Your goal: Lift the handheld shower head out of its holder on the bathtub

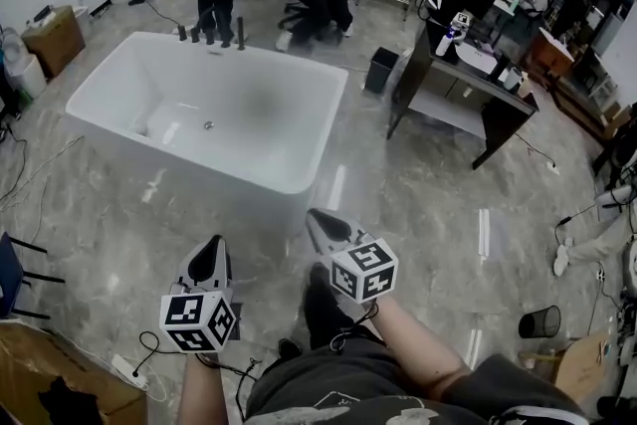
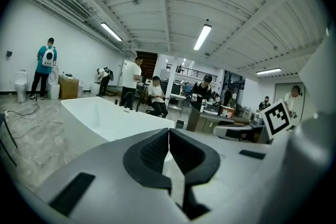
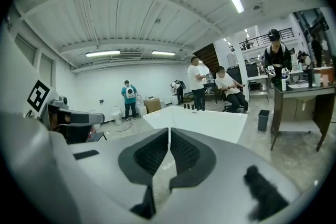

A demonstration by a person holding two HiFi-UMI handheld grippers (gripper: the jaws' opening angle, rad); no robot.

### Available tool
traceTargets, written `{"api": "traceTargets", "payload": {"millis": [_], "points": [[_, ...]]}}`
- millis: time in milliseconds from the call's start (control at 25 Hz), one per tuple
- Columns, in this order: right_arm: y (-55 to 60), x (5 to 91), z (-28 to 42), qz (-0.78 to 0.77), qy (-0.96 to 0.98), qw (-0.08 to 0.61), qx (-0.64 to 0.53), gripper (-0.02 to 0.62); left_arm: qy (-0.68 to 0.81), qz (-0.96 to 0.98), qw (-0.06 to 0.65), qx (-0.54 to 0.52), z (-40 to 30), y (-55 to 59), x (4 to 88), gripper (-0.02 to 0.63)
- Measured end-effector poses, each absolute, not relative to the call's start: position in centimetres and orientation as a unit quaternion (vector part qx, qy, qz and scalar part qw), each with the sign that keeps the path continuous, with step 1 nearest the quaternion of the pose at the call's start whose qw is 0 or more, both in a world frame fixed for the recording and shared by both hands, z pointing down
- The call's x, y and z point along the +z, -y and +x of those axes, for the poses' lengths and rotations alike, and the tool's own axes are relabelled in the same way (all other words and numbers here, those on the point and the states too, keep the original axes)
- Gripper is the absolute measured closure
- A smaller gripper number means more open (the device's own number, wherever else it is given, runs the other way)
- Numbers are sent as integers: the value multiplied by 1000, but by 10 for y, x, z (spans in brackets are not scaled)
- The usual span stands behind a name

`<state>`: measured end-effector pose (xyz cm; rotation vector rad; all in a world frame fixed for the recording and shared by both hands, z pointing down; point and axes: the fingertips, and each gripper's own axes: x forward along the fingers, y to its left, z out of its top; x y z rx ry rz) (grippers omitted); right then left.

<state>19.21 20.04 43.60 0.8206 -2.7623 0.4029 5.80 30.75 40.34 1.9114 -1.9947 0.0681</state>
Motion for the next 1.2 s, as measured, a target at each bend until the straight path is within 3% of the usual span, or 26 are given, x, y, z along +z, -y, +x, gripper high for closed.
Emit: {"api": "traceTargets", "payload": {"millis": [600,1200], "points": [[1,450,144,264,944,92,175,566,736,644,203,44,3,-146,418,589],[133,491,104,208,950,134,191,565,761,609,220,43,-25,-11,434,589]]}}
